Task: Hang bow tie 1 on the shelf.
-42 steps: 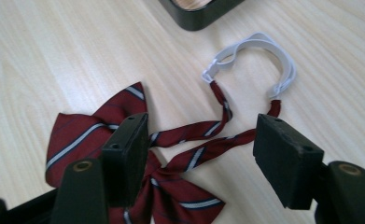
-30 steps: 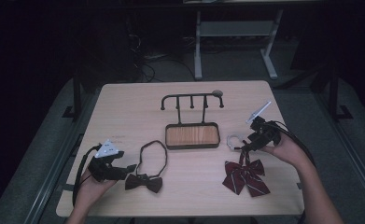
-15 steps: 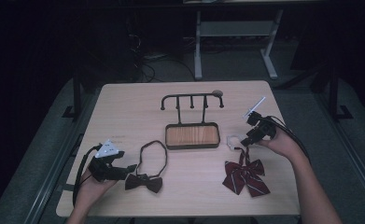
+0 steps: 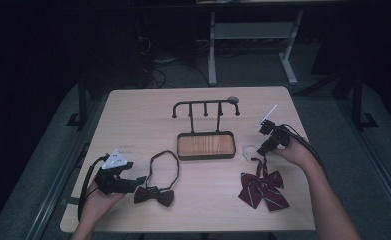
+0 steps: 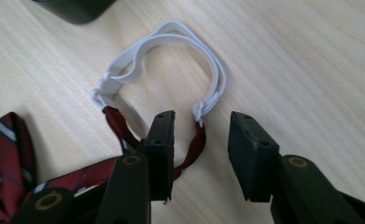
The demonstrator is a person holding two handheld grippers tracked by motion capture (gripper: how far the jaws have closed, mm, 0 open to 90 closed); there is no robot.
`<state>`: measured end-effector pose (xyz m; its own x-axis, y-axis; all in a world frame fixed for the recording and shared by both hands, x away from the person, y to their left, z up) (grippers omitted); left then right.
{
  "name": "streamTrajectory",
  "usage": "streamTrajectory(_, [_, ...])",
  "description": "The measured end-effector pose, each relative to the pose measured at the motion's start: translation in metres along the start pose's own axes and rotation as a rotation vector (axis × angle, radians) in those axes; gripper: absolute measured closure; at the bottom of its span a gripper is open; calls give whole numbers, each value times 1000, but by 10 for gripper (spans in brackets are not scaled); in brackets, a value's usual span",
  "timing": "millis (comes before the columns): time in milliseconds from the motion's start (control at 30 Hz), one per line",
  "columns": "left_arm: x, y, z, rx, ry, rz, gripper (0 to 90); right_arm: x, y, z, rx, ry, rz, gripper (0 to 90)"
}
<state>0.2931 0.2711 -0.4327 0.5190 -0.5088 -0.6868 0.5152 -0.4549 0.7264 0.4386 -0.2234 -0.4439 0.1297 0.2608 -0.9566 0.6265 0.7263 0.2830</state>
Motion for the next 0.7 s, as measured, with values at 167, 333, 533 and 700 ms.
streamTrajectory(167, [0,0,0,-2,0,0,260,3,2,-2,-16,-17,-13,675])
streamTrajectory(333, [0,0,0,0,1,1,260,6,5,-4,-38,-37,-30,735])
streamTrajectory(533, [-1,0,0,0,3,2,261,7,6,-5,-48,-50,-41,797])
streamTrajectory(700, [-1,0,0,0,2,0,261,8,7,-6,-57,-57,-48,812])
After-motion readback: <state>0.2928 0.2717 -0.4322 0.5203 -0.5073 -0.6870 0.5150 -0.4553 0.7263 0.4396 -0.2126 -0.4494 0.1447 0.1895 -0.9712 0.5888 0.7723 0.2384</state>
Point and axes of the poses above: each handheld gripper's, and its own axes: x roughly forward along the jaws, y roughly out of its top, z roughly to its right, the point moved 1 cm from there along x, roughly forward along the jaws, and after that the axes turned 2 degrees about -x, right-handed, at the moved point
